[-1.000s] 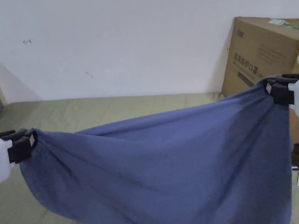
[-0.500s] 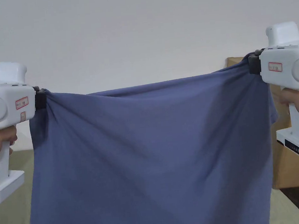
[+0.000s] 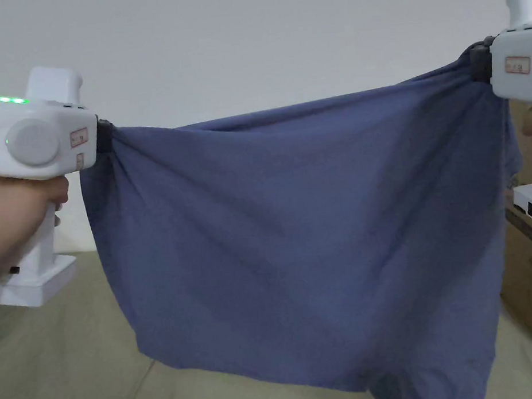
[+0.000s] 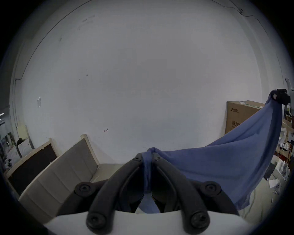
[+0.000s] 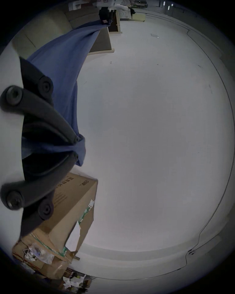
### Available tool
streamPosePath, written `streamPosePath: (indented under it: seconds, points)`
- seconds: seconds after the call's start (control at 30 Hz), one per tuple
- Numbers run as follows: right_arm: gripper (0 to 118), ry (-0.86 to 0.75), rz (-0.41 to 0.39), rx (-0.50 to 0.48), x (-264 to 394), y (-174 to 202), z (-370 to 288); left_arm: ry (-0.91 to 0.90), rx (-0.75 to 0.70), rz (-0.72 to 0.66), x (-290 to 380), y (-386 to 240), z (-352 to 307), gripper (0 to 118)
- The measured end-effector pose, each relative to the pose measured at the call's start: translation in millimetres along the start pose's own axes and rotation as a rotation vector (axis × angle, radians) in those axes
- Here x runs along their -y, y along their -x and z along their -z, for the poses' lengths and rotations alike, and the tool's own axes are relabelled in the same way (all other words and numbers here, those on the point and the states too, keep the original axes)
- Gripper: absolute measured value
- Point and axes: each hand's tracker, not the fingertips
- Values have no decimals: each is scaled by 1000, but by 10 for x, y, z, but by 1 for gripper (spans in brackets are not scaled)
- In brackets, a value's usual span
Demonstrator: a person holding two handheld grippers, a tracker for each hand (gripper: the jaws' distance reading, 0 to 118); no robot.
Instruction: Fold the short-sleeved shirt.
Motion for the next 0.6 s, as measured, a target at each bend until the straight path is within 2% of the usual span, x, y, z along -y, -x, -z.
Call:
streamPosePath:
  seconds: [0.1,0.17,0.3,0.4,0.6]
  points:
    - [0,-10,50,-15,240,33,142,-7,-6,-47,201,-46,194,6]
    - [0,21,52,-8,430,57,243,8,1,-67,385,-84,296,6]
    - [0,106,32,-32,952,139,356,100,11,15,903,-216,470,6]
    - [0,171,20,-44,1378,185,348,171,35,-12,1323,-272,532,6]
    - [0,288,33,-71,2296,235,-19,309,86,-15,2225,-414,392,6]
